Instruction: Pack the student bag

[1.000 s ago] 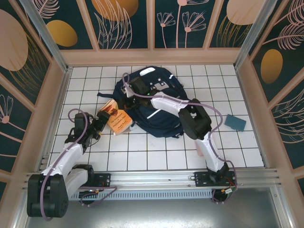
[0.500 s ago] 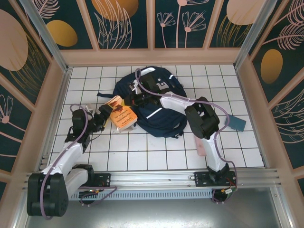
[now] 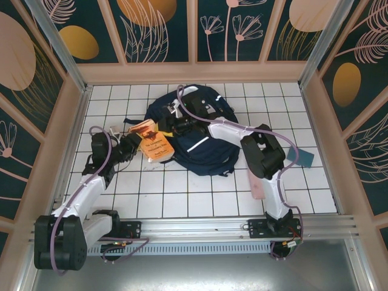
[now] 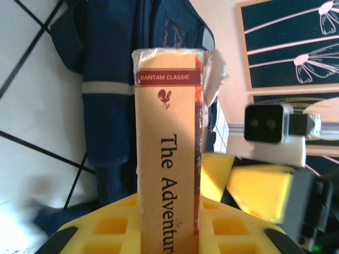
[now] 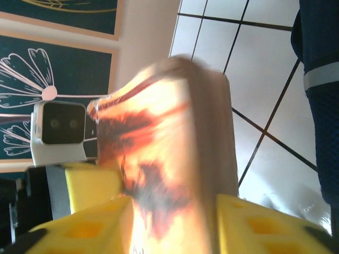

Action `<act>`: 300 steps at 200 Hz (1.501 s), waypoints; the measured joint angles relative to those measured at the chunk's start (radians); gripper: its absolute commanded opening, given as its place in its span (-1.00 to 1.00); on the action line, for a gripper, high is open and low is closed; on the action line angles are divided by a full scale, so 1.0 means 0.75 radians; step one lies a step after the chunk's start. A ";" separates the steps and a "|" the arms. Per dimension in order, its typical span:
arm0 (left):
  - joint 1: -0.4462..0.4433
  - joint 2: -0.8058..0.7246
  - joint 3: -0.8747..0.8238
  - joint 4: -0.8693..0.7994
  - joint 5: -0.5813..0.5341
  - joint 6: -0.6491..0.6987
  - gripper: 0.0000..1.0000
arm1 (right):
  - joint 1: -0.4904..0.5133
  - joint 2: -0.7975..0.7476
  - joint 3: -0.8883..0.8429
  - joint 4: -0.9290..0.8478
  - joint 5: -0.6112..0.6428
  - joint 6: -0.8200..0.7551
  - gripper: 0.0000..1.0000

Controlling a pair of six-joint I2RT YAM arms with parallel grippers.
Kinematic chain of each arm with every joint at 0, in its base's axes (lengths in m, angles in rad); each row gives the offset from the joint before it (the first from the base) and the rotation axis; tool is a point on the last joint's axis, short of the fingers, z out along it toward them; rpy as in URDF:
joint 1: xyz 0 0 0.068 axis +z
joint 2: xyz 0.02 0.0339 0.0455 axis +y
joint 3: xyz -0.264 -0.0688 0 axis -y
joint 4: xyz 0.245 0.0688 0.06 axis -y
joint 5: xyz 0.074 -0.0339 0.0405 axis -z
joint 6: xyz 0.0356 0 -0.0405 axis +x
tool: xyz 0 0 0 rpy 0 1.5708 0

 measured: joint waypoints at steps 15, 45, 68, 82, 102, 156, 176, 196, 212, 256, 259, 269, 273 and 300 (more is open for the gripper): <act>0.000 -0.016 0.060 -0.103 -0.068 0.035 -0.64 | -0.012 -0.097 -0.061 -0.029 0.057 -0.030 0.50; 0.000 -0.059 0.161 -0.217 -0.154 0.081 -0.63 | -0.057 -0.327 -0.220 -0.042 0.176 -0.071 0.70; -0.007 -0.057 0.189 -0.160 -0.152 0.068 -0.62 | -0.101 -0.463 -0.367 0.006 0.219 -0.046 0.78; -0.034 -0.042 0.195 -0.099 -0.156 0.045 -0.63 | -0.119 -0.511 -0.454 0.064 0.235 0.004 0.80; -0.115 -0.002 0.204 0.033 -0.198 -0.006 -0.63 | -0.123 -0.536 -0.547 0.159 0.239 0.097 0.85; -0.283 0.206 0.284 0.450 -0.305 -0.131 -0.64 | -0.124 -0.564 -0.650 0.428 0.234 0.360 0.98; -0.318 0.253 0.327 0.546 -0.347 -0.156 -0.63 | -0.129 -0.577 -0.663 0.529 0.231 0.463 0.98; -0.345 0.295 0.365 0.647 -0.380 -0.192 -0.64 | -0.137 -0.577 -0.661 0.628 0.231 0.564 0.97; -0.361 0.322 0.380 0.730 -0.409 -0.228 -0.64 | -0.139 -0.577 -0.658 0.691 0.242 0.639 0.96; -0.396 0.389 0.391 0.867 -0.508 -0.325 -0.66 | -0.139 -0.538 -0.603 0.845 0.333 0.801 0.65; -0.398 0.393 0.392 0.871 -0.513 -0.330 -0.66 | -0.139 -0.533 -0.597 0.854 0.340 0.810 0.62; -0.405 0.408 0.396 0.891 -0.527 -0.347 -0.67 | -0.139 -0.514 -0.576 0.871 0.361 0.838 0.48; -0.407 0.415 0.399 0.897 -0.532 -0.352 -0.67 | -0.139 -0.504 -0.565 0.879 0.369 0.853 0.39; -0.421 0.452 0.423 0.928 -0.554 -0.375 -0.66 | -0.139 -0.456 -0.515 0.902 0.408 0.919 0.01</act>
